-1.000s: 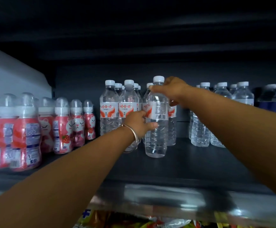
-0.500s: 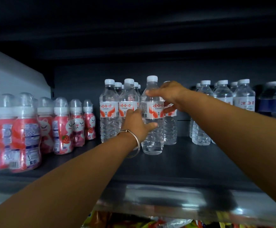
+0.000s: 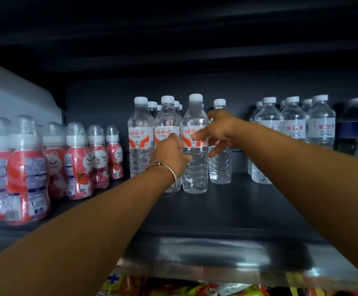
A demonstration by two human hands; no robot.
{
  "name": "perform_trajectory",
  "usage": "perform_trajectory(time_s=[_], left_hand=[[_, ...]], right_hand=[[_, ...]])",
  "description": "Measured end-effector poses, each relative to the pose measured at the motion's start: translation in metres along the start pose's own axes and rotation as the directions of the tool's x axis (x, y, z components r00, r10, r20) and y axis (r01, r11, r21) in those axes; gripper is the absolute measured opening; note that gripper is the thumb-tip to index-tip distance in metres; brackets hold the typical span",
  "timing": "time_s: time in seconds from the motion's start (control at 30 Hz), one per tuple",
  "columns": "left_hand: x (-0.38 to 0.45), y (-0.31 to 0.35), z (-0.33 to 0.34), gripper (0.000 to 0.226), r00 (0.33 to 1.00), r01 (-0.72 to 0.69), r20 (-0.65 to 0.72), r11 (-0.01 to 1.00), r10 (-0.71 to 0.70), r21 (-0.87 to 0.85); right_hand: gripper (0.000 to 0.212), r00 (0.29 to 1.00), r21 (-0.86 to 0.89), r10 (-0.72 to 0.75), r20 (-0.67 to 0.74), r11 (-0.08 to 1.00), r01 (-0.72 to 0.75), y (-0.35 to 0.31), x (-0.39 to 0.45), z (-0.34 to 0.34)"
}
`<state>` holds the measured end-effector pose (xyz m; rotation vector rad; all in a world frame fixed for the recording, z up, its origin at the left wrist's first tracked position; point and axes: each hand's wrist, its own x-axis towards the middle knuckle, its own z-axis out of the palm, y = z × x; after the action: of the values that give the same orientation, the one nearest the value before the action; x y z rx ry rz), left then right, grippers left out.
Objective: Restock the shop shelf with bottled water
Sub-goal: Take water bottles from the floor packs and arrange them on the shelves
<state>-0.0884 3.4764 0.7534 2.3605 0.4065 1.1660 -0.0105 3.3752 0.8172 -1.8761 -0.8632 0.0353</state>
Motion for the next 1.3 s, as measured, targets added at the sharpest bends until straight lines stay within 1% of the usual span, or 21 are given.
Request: perform_trajectory(time_s=[0.07,0.17,0.23,0.37,0.47,0.57,0.63,0.67,0.73,0.83,0.9,0.97,1.03,1.1,1.2,1.23,1.3], left_hand=[[-0.001,-0.004,0.002,0.024,1.0,-0.008,0.013,1.0,0.008,0.01],[-0.003,-0.01,0.005,0.02,0.999,-0.027,0.033,0.999,0.026,0.03],[-0.003,-0.011,0.006,0.019,0.998,-0.037,0.044,0.999,0.035,0.038],[-0.004,-0.01,0.005,0.018,0.998,-0.032,0.056,0.999,0.03,0.037],[-0.006,-0.009,0.005,0.017,0.997,-0.015,0.083,0.999,0.013,0.031],[-0.009,-0.003,0.002,0.022,0.99,0.019,0.137,0.999,-0.024,0.038],[-0.012,0.003,-0.002,0.028,0.981,0.041,0.188,0.997,-0.053,0.069],[-0.015,0.007,-0.003,0.03,0.976,0.043,0.21,0.995,-0.061,0.093],[-0.022,0.017,-0.005,0.029,0.973,0.024,0.223,0.989,-0.056,0.143],[-0.038,0.035,-0.006,0.03,0.986,-0.016,0.167,0.974,-0.023,0.226],[-0.052,0.047,-0.005,0.031,0.992,-0.082,0.114,0.939,0.046,0.333],[-0.076,0.062,-0.005,0.036,0.99,-0.138,0.074,0.902,0.118,0.408],[-0.108,0.08,-0.003,0.039,0.984,-0.173,0.045,0.884,0.171,0.435],[-0.145,0.095,0.001,0.038,0.977,-0.197,0.014,0.87,0.214,0.451],[-0.204,0.105,0.017,0.041,0.975,-0.204,0.023,0.858,0.22,0.472],[-0.224,0.106,0.025,0.044,0.976,-0.205,0.034,0.852,0.216,0.481],[-0.263,0.105,0.045,0.049,0.977,-0.208,0.061,0.847,0.205,0.489]], right_hand=[[0.049,0.998,-0.025,-0.009,-0.058,1.0,0.007,0.002,0.005,0.006],[0.04,0.997,-0.056,-0.013,-0.071,0.998,0.009,0.002,0.007,0.009],[0.042,0.998,-0.065,-0.012,-0.069,0.998,0.008,0.0,0.006,0.009],[0.058,0.998,-0.038,-0.014,-0.069,0.999,0.011,0.004,0.003,0.009],[0.057,0.993,-0.038,-0.031,-0.11,0.999,0.027,0.009,0.002,0.01],[0.06,0.988,-0.07,-0.078,-0.133,0.995,0.069,0.014,-0.002,0.011],[0.057,0.981,-0.161,-0.141,-0.133,0.98,0.119,0.019,-0.009,0.009],[0.054,0.975,-0.256,-0.184,-0.123,0.955,0.148,0.022,-0.015,0.007],[0.052,0.968,-0.458,-0.242,-0.07,0.87,0.184,0.029,-0.028,0.002],[0.05,0.961,-0.676,-0.278,-0.002,0.708,0.203,0.041,-0.053,-0.008],[0.053,0.95,-0.775,-0.313,0.012,0.597,0.207,0.048,-0.074,-0.015],[0.059,0.932,-0.826,-0.359,0.038,0.514,0.232,0.054,-0.103,-0.023],[0.063,0.916,-0.848,-0.398,0.048,0.469,0.248,0.062,-0.139,-0.032],[0.062,0.898,-0.857,-0.435,0.062,0.439,0.271,0.074,-0.177,-0.041],[0.059,0.881,-0.851,-0.469,0.062,0.436,0.292,0.105,-0.235,-0.049],[0.06,0.863,-0.846,-0.501,0.057,0.436,0.309,0.119,-0.253,-0.049],[0.058,0.804,-0.841,-0.59,0.076,0.395,0.37,0.149,-0.287,-0.043]])
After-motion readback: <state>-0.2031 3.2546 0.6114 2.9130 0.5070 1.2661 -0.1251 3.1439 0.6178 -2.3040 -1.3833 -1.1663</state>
